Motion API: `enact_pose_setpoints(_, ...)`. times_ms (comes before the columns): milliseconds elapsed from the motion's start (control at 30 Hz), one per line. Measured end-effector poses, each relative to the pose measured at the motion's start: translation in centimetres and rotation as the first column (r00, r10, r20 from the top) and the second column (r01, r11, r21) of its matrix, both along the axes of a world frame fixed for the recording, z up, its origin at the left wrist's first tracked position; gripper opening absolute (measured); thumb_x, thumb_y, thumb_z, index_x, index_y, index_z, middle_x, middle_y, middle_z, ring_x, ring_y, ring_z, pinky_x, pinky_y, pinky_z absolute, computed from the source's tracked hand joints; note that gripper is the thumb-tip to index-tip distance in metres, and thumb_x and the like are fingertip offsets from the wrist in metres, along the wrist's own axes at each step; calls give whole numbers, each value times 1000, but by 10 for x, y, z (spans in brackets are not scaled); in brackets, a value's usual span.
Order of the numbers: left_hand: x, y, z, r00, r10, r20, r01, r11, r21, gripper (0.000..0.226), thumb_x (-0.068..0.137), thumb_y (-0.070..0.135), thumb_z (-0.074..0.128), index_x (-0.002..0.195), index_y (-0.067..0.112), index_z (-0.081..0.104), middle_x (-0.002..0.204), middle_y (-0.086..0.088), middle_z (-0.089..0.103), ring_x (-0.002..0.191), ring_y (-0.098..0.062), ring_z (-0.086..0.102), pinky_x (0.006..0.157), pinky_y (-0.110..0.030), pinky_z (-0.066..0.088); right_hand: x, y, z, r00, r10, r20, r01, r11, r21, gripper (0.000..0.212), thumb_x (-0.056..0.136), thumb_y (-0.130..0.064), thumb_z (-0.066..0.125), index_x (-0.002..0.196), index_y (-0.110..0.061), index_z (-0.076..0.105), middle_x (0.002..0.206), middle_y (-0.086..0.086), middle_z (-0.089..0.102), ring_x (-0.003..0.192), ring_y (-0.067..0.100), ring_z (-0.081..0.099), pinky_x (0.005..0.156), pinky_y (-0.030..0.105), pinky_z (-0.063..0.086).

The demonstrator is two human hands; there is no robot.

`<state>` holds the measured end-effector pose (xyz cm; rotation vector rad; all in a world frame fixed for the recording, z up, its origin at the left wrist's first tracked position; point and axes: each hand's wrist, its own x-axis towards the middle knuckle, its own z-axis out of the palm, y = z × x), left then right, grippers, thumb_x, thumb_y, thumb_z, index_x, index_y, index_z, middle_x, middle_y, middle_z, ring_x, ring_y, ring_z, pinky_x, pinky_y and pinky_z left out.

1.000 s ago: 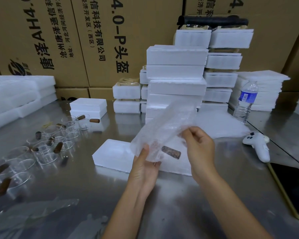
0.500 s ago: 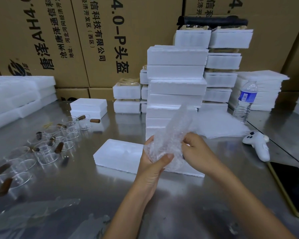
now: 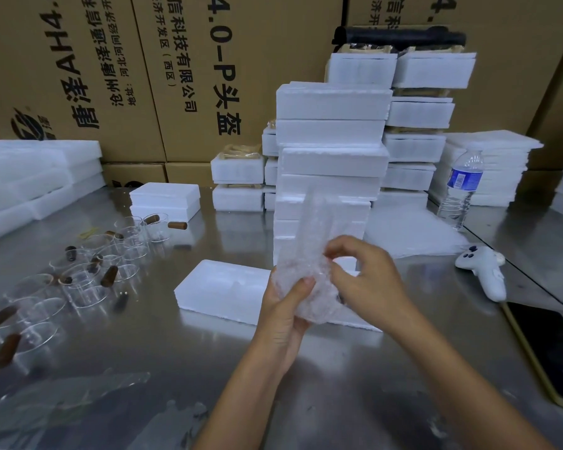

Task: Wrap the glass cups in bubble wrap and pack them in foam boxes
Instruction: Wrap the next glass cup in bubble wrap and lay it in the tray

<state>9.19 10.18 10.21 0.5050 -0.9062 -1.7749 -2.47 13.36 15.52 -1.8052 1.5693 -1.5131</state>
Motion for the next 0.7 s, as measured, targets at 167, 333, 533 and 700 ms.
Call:
enact_pose_setpoints(167,3,-4,-2,999,24,46,-23,999,-26,62,67,18,70,126,14,53,124,-15,63,111,-30,62,85,-39,54,-1,13,5,991,-51,128,103,889,-446,17,85,-16,59,94,-31,63,93,-16,65,92,4,61,82,12,43)
enact_pose_setpoints(333,-2,-4,-3,989,62,133,-46,992,-119,73,59,31,81,126,17,55,122,-13,64,113,-29,62,93,-46,50,1,9,7,950,-124,-286,9,927,-375,17,80,-26,67,96,-26,72,101,-12,60,103,7,53,90,16,40)
enact_pose_setpoints(533,4,-5,-4,963,145,225,-92,968,-232,76,44,48,89,113,33,60,116,0,68,110,-20,64,91,-38,52,-2,0,12,991,-81,-109,74,995,-66,17,77,-18,71,69,-31,65,78,-16,65,78,4,61,63,4,41)
enact_pose_setpoints(700,8,-4,-3,933,218,288,-120,939,-322,81,43,47,87,116,36,54,114,9,66,109,-13,63,87,-29,54,-3,0,16,995,5,-102,14,983,185,10,77,-20,70,74,-30,68,78,-24,67,70,19,68,67,44,56)
